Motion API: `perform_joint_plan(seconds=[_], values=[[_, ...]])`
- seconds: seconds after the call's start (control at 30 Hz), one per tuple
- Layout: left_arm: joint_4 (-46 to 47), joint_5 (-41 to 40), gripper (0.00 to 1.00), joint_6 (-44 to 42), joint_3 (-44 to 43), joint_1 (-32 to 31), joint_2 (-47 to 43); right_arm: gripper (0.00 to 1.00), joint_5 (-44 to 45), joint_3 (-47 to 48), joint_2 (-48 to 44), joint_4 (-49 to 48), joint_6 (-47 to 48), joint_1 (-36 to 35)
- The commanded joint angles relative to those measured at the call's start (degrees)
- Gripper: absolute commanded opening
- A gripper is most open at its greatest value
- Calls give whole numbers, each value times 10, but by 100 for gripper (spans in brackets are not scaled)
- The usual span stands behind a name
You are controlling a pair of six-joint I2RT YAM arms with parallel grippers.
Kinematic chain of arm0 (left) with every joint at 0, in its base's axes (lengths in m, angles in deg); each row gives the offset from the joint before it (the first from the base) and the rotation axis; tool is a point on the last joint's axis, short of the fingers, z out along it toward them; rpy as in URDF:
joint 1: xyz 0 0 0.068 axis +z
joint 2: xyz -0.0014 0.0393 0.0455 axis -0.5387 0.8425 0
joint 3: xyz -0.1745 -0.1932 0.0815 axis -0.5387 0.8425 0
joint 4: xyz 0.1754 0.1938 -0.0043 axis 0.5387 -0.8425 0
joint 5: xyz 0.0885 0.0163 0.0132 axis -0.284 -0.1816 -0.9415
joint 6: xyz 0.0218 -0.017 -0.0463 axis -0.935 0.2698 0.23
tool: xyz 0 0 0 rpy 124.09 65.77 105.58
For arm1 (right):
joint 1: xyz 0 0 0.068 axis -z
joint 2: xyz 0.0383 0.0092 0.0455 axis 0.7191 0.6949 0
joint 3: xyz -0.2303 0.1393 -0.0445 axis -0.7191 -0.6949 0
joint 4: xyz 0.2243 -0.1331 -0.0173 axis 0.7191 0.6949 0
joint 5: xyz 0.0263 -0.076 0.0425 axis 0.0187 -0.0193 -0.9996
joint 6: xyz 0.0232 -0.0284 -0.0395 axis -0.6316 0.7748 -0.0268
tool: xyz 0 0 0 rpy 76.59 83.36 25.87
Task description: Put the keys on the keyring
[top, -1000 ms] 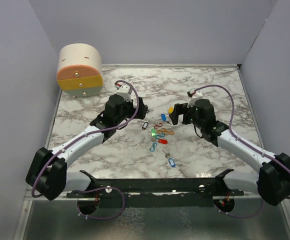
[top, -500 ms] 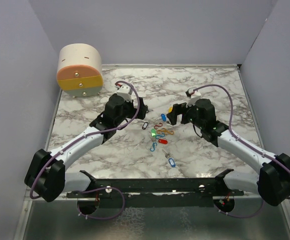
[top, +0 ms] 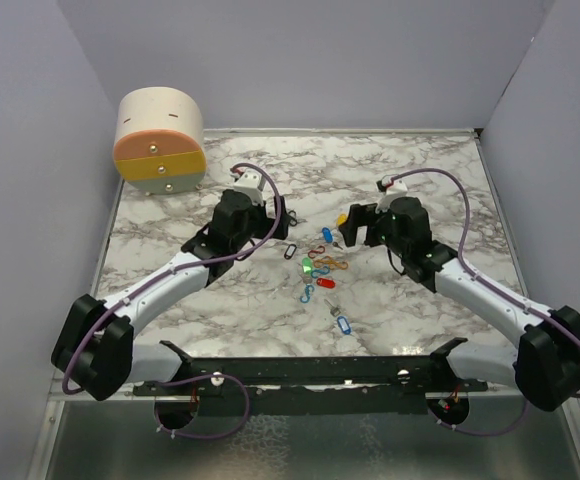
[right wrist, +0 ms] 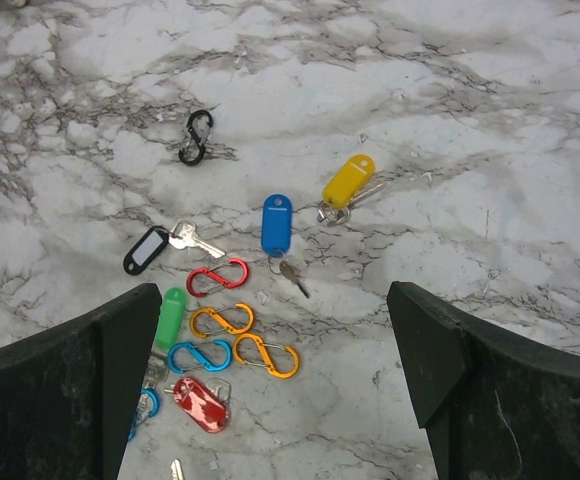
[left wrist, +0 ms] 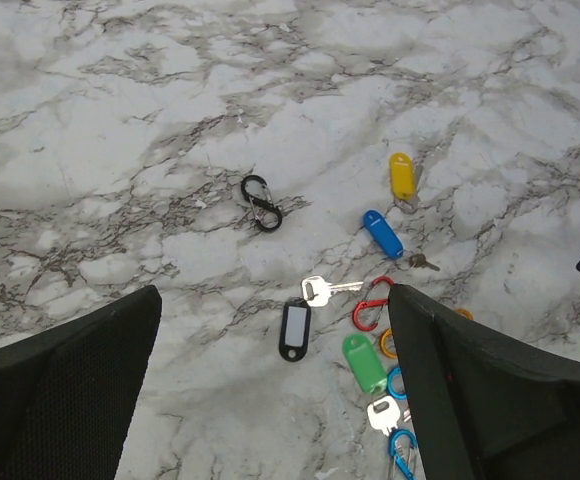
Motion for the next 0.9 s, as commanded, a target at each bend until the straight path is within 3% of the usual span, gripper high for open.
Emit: perform_joint_plan(seconds=[0.0, 0.5, 0.87], values=[[-14, -20, 99, -9, -19, -1, 31, 96, 9, 35, 35, 24, -15, -1], [-1, -24, 96, 5, -39, -36, 126, 89, 21, 32, 60, 14, -22, -1], [-1, -36, 94, -2, -38, -43, 126, 88, 17, 29, 62, 11, -30, -1]])
